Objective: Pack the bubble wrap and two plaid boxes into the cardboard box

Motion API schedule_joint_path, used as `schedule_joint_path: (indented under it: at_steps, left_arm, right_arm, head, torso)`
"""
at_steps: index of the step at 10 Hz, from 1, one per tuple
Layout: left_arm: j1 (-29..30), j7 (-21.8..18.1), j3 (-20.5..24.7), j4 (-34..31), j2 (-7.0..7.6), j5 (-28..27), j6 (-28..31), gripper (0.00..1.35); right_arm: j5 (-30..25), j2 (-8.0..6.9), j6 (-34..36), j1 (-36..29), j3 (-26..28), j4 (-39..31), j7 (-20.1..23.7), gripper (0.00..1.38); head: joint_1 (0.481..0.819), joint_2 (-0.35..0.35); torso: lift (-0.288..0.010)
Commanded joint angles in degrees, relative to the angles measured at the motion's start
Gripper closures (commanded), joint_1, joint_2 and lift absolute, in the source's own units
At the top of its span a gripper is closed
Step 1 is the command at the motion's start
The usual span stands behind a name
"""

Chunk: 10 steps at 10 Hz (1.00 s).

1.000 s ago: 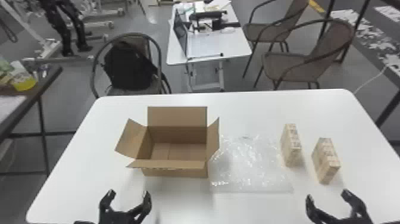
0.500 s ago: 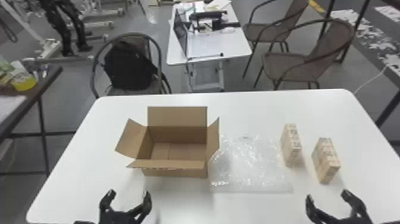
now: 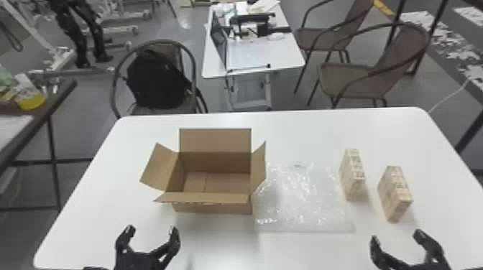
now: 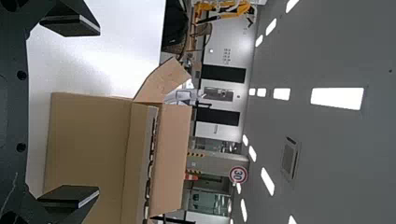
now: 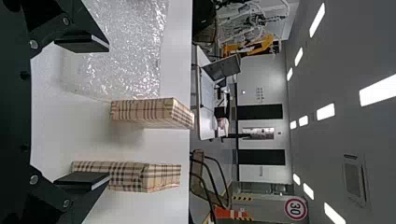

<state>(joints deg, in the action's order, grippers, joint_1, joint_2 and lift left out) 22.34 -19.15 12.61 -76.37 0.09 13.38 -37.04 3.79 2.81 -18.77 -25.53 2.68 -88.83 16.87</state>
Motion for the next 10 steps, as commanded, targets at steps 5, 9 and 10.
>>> schedule_joint_path:
  at_steps: [5,9,10]
  left_arm:
    - [-1.59,2.80,2.94,-14.16,-0.24,-1.25,11.29,0.13]
    - [-9.33,-5.02,9.01,-17.50,-0.24,1.04,34.14,0.17]
    - [-11.61,-7.66,11.47,-17.15,-0.24,-0.37,38.62,0.19]
  right_arm:
    - [0.34,0.18,0.49,-0.13,-0.04,-0.11,0.00,0.30]
    - [0.78,0.35,0.84,0.22,-0.48,0.33,0.00,0.30]
    - [1.13,0.62,1.02,0.57,-0.92,0.68,0.00,0.30]
  head:
    - [0.695,0.178]
    - [0.695,0.175]
    - [0.695,0.179]
  torso:
    - [-0.050]
    - [-0.050]
    - [-0.050]
